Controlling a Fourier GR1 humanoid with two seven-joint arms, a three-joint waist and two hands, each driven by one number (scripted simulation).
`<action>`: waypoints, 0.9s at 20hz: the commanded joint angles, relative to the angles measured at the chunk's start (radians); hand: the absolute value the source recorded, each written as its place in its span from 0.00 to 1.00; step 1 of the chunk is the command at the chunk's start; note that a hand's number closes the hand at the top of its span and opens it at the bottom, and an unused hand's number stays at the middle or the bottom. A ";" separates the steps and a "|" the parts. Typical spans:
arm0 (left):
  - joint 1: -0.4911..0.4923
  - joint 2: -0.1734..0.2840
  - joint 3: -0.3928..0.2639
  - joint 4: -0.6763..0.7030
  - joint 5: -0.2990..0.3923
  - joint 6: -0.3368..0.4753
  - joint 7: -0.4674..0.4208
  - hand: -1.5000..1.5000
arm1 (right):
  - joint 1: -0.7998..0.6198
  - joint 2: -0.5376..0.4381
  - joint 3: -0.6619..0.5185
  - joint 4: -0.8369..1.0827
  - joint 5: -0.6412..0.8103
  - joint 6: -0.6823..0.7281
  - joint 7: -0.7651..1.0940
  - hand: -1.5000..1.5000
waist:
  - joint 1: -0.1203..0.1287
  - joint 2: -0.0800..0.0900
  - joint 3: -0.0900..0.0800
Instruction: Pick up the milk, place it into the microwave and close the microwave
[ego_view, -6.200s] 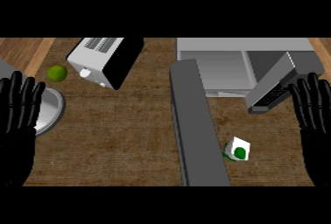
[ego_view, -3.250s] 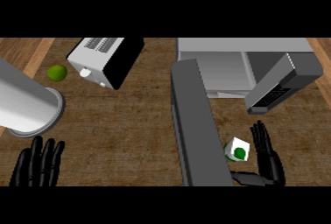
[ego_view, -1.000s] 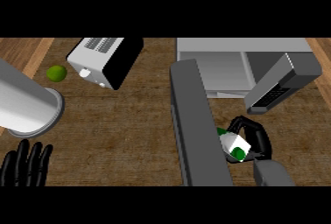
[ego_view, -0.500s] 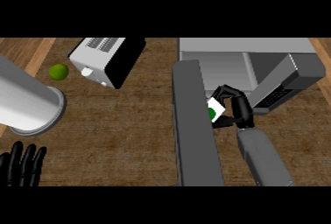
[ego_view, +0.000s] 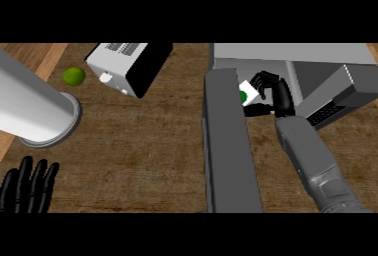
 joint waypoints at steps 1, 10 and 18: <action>-0.009 0.030 0.031 -0.032 0.044 -0.031 0.032 0.00 | -0.076 -0.023 -0.023 0.119 0.028 -0.096 -0.019 1.00 | 0.019 0.009 0.001; -0.033 0.020 0.029 0.056 0.003 -0.032 -0.031 0.00 | -0.172 -0.055 -0.054 0.167 0.063 -0.404 -0.036 1.00 | 0.038 0.020 0.001; -0.032 0.025 0.014 0.025 -0.029 -0.019 0.013 0.00 | -0.226 -0.025 0.046 0.298 0.174 -0.368 0.029 0.00 | 0.060 0.025 0.002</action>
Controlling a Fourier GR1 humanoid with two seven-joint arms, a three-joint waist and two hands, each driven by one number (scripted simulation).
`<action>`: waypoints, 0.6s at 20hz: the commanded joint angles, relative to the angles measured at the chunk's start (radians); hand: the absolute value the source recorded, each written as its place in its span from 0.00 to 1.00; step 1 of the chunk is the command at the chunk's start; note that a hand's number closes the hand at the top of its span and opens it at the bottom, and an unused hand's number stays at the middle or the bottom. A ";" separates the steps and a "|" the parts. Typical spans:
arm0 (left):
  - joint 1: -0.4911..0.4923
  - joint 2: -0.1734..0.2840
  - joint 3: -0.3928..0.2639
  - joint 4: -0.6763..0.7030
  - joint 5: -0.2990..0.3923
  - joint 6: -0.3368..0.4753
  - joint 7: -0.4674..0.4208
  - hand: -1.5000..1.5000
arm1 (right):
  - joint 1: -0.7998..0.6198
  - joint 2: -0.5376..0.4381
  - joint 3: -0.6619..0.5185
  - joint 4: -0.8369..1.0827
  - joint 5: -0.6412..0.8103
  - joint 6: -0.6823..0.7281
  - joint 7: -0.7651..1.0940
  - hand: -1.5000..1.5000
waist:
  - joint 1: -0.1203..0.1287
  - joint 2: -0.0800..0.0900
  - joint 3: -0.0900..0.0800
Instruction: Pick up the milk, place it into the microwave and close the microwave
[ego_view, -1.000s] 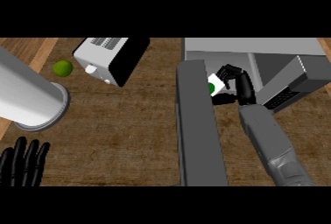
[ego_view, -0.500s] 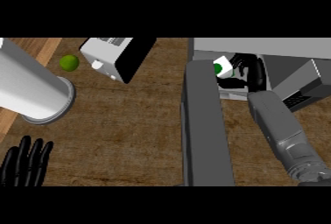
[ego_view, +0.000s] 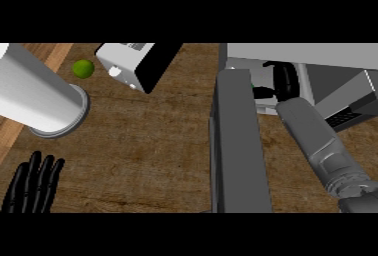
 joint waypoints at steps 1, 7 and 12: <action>0.020 0.000 -0.034 -0.005 -0.029 -0.002 0.000 0.00 | -0.039 -0.017 0.029 0.043 0.035 0.048 0.014 0.00 | 0.011 0.002 0.001; -0.010 0.013 -0.016 -0.004 -0.021 -0.016 0.002 0.00 | -0.063 0.024 0.018 0.054 0.029 0.052 0.026 0.00 | 0.007 0.006 0.001; 0.017 0.002 -0.035 0.014 -0.057 -0.003 -0.027 0.00 | -0.060 0.025 -0.016 0.039 0.000 0.029 0.011 0.00 | -0.002 -0.001 0.001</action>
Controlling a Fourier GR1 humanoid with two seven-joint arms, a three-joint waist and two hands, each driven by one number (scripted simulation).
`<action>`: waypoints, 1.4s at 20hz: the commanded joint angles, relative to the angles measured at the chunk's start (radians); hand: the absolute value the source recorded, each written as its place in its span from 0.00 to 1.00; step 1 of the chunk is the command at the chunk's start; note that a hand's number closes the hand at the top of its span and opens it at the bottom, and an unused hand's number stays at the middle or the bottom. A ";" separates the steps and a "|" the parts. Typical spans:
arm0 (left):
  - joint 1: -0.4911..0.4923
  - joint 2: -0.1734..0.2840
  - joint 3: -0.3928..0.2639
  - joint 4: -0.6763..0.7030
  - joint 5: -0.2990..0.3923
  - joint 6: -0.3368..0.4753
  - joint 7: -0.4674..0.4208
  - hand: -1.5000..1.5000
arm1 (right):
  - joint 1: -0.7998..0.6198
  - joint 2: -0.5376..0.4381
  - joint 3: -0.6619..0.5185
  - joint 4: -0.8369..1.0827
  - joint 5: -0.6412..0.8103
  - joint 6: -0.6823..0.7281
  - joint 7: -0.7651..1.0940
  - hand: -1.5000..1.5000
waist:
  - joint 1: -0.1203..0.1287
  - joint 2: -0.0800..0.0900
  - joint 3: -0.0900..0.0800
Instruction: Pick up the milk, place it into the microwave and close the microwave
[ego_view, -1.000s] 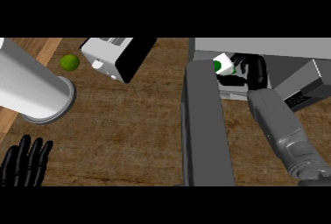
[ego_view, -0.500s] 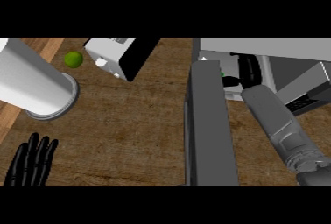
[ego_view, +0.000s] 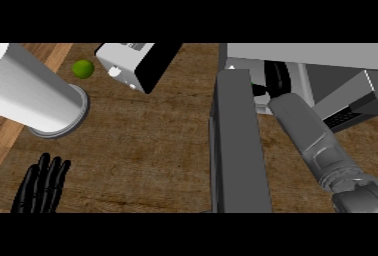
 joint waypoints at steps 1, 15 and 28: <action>0.015 -0.012 -0.040 -0.042 -0.030 0.015 0.019 0.00 | 0.000 -0.021 -0.029 -0.006 -0.024 -0.004 -0.008 0.00 | -0.003 -0.001 0.001; -0.009 -0.033 -0.066 -0.024 -0.072 0.035 0.047 0.00 | 0.002 -0.065 -0.091 -0.038 -0.068 -0.027 -0.064 0.00 | -0.035 -0.010 0.000; 0.048 -0.028 -0.091 -0.039 -0.094 0.039 0.026 0.00 | 0.081 -0.158 -0.166 -0.031 -0.143 0.253 -0.173 0.00 | -0.048 -0.018 -0.001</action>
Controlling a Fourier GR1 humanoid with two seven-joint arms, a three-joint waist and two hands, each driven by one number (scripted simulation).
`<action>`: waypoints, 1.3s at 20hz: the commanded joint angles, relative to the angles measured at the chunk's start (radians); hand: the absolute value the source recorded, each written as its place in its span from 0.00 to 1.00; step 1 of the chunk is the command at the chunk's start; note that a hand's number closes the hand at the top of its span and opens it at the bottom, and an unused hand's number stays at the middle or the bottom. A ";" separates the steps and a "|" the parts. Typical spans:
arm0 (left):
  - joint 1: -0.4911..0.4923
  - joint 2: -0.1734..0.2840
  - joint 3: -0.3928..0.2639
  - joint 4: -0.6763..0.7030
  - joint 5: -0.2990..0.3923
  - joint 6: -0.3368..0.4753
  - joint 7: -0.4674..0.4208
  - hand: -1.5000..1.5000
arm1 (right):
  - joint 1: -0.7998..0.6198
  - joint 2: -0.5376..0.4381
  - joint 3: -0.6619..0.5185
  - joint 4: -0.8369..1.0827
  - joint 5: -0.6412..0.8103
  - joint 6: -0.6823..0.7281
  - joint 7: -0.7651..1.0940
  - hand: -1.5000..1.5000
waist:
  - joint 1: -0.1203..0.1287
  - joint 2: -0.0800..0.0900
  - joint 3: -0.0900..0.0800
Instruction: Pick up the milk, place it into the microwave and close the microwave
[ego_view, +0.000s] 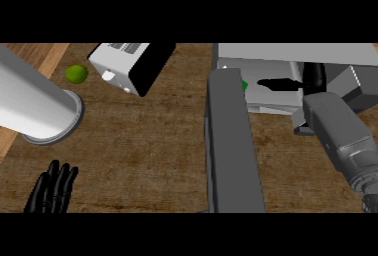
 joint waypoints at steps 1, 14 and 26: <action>0.029 -0.007 -0.031 -0.043 -0.007 0.010 0.029 0.00 | 0.020 -0.008 -0.025 -0.004 -0.028 0.094 -0.024 0.00 | -0.013 -0.008 0.000; 0.039 -0.032 -0.090 0.037 -0.030 0.023 -0.046 0.00 | 0.184 0.038 -0.040 -0.012 -0.064 0.320 -0.127 0.00 | -0.042 -0.020 -0.002; 0.017 -0.024 -0.073 0.036 -0.037 0.039 -0.019 0.00 | 0.343 0.114 -0.042 -0.031 -0.093 0.427 -0.162 0.00 | -0.062 -0.027 -0.003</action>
